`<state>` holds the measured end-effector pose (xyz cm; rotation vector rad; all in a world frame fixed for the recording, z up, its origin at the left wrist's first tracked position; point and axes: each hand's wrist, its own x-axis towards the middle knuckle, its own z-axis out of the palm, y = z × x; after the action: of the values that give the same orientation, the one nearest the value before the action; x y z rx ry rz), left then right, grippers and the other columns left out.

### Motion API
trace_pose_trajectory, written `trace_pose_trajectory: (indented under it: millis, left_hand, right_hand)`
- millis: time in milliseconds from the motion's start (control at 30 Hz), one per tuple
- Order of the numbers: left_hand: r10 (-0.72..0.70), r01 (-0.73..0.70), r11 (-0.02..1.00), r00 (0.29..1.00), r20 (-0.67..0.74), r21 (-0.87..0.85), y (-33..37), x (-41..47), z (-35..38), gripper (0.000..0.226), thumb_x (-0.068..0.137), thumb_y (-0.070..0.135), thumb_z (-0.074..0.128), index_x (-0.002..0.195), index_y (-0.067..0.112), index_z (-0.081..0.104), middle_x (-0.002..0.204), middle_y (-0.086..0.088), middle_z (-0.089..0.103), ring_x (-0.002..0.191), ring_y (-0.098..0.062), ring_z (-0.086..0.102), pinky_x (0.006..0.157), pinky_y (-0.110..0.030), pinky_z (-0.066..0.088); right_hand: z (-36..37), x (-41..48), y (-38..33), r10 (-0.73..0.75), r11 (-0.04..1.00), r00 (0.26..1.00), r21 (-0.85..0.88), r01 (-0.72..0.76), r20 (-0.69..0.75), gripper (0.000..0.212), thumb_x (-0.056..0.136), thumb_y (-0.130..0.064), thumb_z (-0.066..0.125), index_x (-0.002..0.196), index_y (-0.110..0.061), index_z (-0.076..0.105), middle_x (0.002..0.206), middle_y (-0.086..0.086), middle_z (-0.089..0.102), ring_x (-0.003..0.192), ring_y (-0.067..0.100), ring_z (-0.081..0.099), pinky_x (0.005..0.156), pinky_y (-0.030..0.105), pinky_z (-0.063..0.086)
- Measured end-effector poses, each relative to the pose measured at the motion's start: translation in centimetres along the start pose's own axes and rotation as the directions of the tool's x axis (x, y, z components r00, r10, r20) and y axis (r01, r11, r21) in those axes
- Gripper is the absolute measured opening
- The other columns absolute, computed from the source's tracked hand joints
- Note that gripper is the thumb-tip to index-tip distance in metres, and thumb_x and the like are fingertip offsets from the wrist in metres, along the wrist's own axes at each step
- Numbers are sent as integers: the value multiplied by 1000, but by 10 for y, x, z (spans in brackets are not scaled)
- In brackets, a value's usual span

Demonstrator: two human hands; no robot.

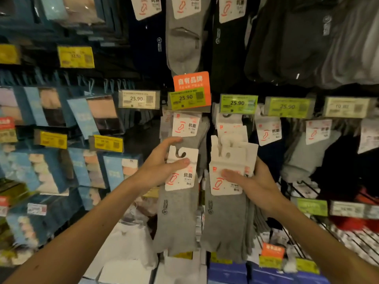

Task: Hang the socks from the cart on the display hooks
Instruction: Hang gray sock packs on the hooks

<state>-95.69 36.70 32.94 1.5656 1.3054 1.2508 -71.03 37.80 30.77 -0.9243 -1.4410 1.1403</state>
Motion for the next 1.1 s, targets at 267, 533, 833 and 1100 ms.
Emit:
trace_pose_trajectory:
  millis: [267, 533, 833, 1100]
  left_hand:
    - [186, -191, 981, 974, -127, -31, 36, 26, -12, 51, 93, 7, 67, 119, 46, 47, 106, 4, 72, 81, -10, 74, 64, -22, 58]
    - [419, -386, 900, 894, -157, 204, 44, 30, -20, 62, 90, 15, 72, 122, 58, 40, 111, 10, 67, 96, -6, 69, 80, -31, 59]
    - [456, -412, 877, 876, -157, 247, 43, 54, -15, 74, 78, 12, 83, 126, 50, 41, 105, 19, 67, 96, 6, 65, 80, -13, 53]
    - [487, -438, 862, 855, -179, 255, 42, 69, -8, 74, 75, 12, 85, 115, 53, 38, 108, 16, 64, 95, 6, 65, 83, -19, 55]
  right_hand:
    - [17, 2, -12, -14, 999, 1000, -30, 13, -20, 66, 62, -24, 84, 123, -19, 58, 102, -13, 75, 91, 4, 73, 66, 19, 58]
    - [22, 5, -16, -14, 1000, 1000, 8, 14, -22, 79, 55, -31, 84, 127, -17, 55, 104, -9, 76, 93, 10, 74, 70, 25, 60]
    - [24, 10, -19, 16, 1000, 1000, 25, -16, 7, 80, 54, -30, 87, 128, -21, 55, 107, -8, 76, 96, 15, 74, 81, 38, 61]
    - [23, 9, -24, 6, 1000, 1000, 31, -6, 12, 77, 57, -27, 87, 127, -25, 55, 108, -8, 76, 98, 16, 74, 80, 37, 61]
